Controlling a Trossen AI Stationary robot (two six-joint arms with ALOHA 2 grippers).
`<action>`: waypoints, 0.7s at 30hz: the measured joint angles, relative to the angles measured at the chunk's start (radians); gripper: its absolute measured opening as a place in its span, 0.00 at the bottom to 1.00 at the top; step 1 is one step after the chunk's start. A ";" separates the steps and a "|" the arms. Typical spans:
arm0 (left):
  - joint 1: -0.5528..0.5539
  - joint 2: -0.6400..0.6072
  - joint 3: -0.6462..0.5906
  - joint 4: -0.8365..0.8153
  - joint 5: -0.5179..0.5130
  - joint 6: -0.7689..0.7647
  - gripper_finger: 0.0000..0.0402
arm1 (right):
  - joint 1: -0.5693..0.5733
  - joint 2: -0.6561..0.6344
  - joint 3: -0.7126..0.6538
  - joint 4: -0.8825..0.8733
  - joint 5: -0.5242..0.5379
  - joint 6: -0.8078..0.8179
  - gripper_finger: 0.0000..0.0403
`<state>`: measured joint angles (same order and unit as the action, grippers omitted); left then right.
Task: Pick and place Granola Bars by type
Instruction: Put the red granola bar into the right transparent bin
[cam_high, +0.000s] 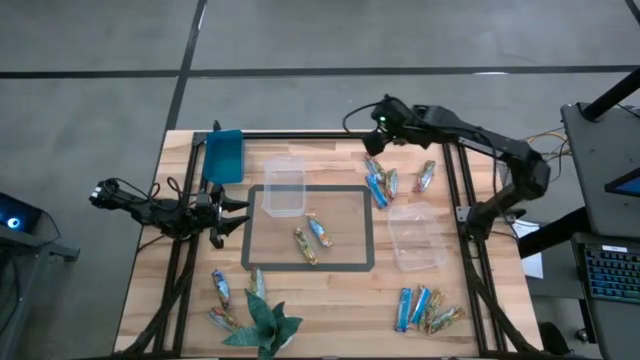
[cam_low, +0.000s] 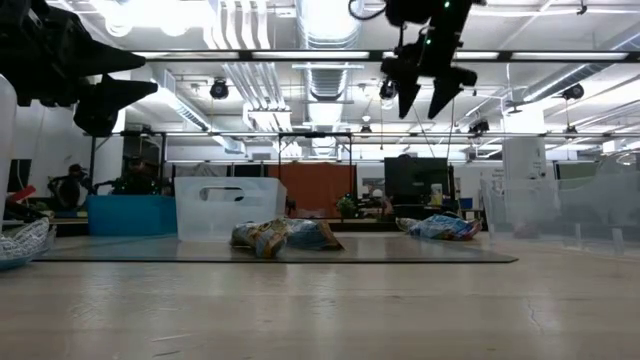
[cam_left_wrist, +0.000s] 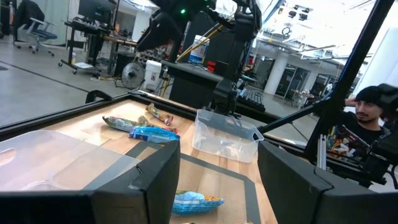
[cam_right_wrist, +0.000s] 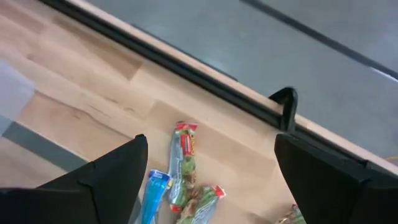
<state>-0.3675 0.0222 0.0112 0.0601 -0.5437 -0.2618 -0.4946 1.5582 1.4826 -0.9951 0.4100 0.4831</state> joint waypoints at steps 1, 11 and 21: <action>0.000 0.000 0.000 0.000 0.000 0.000 0.49 | -0.006 0.015 0.000 0.000 -0.002 0.000 0.84; 0.000 0.000 0.000 0.000 0.000 0.000 0.49 | -0.036 0.173 0.002 0.003 -0.093 0.090 0.81; 0.000 0.000 0.000 0.000 0.000 0.000 0.49 | -0.052 0.288 0.001 0.004 -0.132 0.113 0.81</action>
<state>-0.3672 0.0219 0.0110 0.0602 -0.5437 -0.2615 -0.5467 1.8464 1.4837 -0.9913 0.2778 0.5964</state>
